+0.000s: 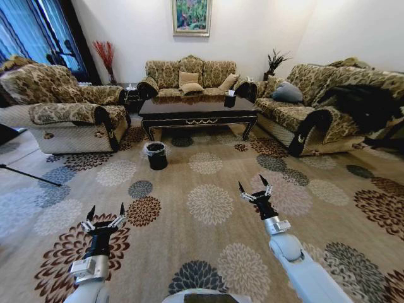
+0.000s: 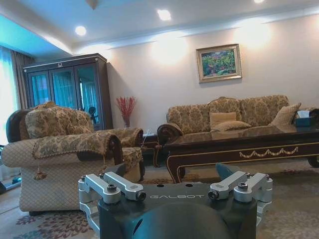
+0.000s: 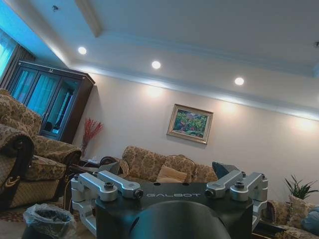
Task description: Move to the front of the table and pick up the trash from the floor, then place it into the trash bin.
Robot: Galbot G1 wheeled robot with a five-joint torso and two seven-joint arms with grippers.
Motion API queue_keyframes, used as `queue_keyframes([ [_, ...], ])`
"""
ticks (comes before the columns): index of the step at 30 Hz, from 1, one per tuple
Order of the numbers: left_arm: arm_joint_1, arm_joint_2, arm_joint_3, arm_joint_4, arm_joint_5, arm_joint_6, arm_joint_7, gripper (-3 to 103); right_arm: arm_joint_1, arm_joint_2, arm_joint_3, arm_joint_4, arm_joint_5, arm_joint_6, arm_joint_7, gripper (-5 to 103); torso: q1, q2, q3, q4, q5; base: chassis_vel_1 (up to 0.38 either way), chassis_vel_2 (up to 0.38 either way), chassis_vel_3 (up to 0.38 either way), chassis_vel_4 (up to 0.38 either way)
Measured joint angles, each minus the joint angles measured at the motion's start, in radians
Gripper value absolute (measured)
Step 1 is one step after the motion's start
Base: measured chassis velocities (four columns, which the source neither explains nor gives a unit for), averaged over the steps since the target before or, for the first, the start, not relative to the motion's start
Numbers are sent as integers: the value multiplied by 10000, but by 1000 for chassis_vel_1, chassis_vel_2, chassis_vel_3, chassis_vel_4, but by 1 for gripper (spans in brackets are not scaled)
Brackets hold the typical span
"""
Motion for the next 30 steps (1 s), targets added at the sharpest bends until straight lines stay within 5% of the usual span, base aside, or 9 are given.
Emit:
queue_keyframes([
  [30, 0, 0, 0, 0, 0, 0, 0, 100, 1, 0, 0, 0, 0, 0, 0, 100, 485, 1219, 732, 0, 0, 0, 0, 0, 0],
])
